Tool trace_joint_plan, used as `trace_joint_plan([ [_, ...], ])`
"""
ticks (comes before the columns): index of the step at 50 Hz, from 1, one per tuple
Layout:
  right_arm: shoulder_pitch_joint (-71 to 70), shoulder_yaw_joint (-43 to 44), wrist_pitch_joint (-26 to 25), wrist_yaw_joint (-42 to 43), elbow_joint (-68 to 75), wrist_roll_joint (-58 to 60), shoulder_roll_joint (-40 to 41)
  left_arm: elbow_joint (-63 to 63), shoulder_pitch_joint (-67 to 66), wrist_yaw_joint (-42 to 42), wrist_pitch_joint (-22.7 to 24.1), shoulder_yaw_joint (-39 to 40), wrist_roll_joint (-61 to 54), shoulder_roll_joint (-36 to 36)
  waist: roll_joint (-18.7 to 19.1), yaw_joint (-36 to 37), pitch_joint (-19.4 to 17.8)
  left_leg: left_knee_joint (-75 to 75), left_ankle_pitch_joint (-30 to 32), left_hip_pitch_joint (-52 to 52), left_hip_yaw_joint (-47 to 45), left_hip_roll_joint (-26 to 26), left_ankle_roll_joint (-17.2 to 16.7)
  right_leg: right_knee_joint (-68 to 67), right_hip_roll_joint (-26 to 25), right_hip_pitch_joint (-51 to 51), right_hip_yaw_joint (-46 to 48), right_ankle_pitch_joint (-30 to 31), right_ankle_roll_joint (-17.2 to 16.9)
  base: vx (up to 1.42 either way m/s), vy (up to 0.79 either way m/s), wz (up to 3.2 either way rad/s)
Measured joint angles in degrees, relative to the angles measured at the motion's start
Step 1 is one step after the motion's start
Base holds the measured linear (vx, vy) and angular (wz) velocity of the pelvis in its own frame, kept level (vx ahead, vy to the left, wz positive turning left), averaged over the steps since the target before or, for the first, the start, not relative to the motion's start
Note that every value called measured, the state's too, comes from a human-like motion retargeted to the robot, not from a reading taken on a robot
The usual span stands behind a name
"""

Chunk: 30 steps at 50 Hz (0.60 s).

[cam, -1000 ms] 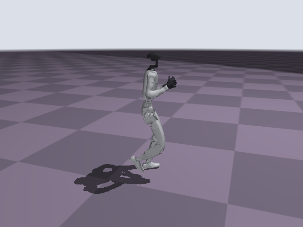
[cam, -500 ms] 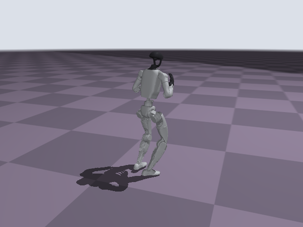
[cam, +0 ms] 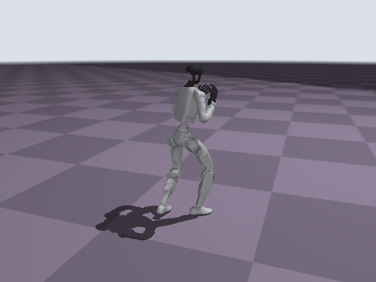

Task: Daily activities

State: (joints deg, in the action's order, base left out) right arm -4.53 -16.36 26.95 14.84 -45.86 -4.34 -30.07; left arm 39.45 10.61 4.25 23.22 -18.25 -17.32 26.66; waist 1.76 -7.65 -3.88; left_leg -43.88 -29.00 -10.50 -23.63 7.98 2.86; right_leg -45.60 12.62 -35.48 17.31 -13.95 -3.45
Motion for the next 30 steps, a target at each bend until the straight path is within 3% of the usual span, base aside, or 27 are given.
trace_joint_plan([
  [5,0.22,-0.51,1.29,1.46,-1.43,-1.68,-1.08,0.59,-0.09,-0.1,0.59,0.95,-1.51,1.93,2.58,2.06,0.07,-10.69,9.35,1.54,3.38,7.15,-4.56,6.42,-7.07,6.75,1.67,8.33,-0.99,0.47,-0.21,-0.7],
  [8,0.24,-1.12,1.8,2.33,-2.48,-1.96,-1.5,0.98,-0.76,-0.36,-0.07,0.91,-2.44,1.67,3.3,3.66,0.29,-20.37,11.41,1.05,4.94,11.15,-4.63,3.7,-9.56,7.99,1.07,3.72,1.11,0.47,-0.18,-0.61],
  [11,-0.82,-1.76,1.92,3.69,-3.53,-1.76,-1.75,1.03,-1.11,-0.7,-0.96,0.94,-3.47,0.94,4.27,5.21,-0.55,-29.91,12.03,0.35,7.33,15.67,-3.93,1.49,-12.9,10.64,0.14,-5.28,4.91,0.47,-0.15,-0.47],
  [16,-5.74,-3.23,1.6,5.33,-4.61,-0.67,-1.18,1.08,-0.4,-2.02,-2.25,1.02,-3.52,-1.8,5.16,7.12,-4.07,-39.87,8.19,-3.49,10.3,20.0,-1.19,-0.21,-17.09,15.19,-2.09,-13.9,7.77,0.44,-0.11,-0.36],
  [19,-8.44,-4.02,1.4,4.96,-5.24,-0.49,0.02,1.79,0.4,-2.8,-2.19,0.75,-3.01,-3.2,4.53,8.17,-4.91,-38.17,3.14,-8.05,9.84,17.51,0.1,0.42,-16.82,16.88,-3.51,-15.08,6.9,0.41,-0.03,-0.39],
  [23,-9.64,-4.79,1.65,4.22,-6.13,-1.05,1.07,3.05,1.34,-2.22,-1.27,-0.25,-2.76,-3.83,2.48,8.99,-4.08,-24.44,-1.39,-14.59,7.82,9.23,-0.41,1.21,-13.66,17.96,-5.37,-14.36,4.35,0.43,0.0,-0.31],
  [28,-10.1,-6.04,1.96,4.25,-6.28,-0.87,0.17,4.08,3.18,-0.84,0.2,-1.9,-2.63,-3.86,-1.43,7.5,-1.94,5.29,4.62,-18.07,5.54,-3.72,-3.28,3.53,-8.49,19.02,-6.6,-14.19,1.39,0.44,0.01,-0.1],
  [30,-9.83,-6.57,1.98,4.48,-6.26,-0.47,-0.26,4.75,3.31,-0.41,0.54,-2.46,-2.77,-4.08,-2.25,7.06,-1.57,8.97,5.47,-20.0,5.71,-5.69,-3.91,1.54,-7.78,19.06,-7.12,-15.93,1.25,0.41,0.01,-0.28],
])
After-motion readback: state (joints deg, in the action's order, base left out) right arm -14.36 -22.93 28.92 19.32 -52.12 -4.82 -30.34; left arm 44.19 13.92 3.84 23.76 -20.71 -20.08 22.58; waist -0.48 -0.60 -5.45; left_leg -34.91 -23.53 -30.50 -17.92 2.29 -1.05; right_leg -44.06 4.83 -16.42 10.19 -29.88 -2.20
